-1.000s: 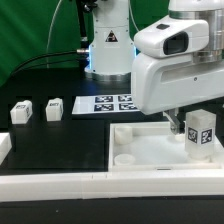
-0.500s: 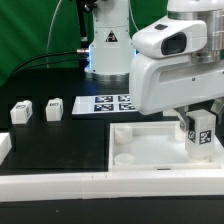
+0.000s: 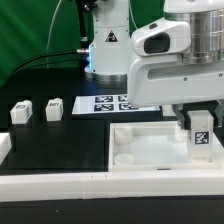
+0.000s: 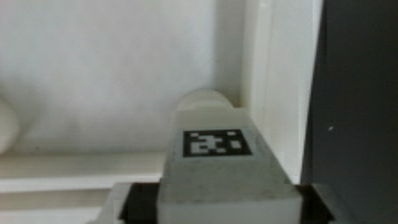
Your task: Assemble one leg
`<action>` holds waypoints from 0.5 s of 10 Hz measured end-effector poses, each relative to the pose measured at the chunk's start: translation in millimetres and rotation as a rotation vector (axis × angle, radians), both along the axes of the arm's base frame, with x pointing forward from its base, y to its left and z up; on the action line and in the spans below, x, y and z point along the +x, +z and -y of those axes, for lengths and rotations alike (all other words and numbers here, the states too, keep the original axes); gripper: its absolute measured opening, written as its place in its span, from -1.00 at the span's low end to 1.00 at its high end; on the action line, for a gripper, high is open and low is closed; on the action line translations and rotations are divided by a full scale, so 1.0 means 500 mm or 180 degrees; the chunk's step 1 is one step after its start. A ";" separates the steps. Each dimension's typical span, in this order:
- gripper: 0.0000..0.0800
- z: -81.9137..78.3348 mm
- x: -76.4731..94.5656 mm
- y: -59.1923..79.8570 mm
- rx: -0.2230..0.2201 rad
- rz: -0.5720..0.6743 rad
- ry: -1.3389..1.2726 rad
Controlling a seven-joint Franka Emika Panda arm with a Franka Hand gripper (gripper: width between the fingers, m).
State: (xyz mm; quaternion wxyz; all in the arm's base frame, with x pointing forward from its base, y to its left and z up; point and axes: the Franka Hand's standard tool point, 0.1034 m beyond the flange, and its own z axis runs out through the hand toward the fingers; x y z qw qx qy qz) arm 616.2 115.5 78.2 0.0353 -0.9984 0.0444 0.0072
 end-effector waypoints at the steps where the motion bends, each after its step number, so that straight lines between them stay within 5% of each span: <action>1: -0.27 -0.001 0.001 0.000 -0.0008 -0.0020 -0.0493; 5: -0.27 0.001 0.001 -0.002 0.0029 -0.0137 -0.2158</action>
Offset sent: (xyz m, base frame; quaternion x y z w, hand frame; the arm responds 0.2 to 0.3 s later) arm -0.0025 -0.0060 -0.0010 -0.0005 0.0080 0.3364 0.9417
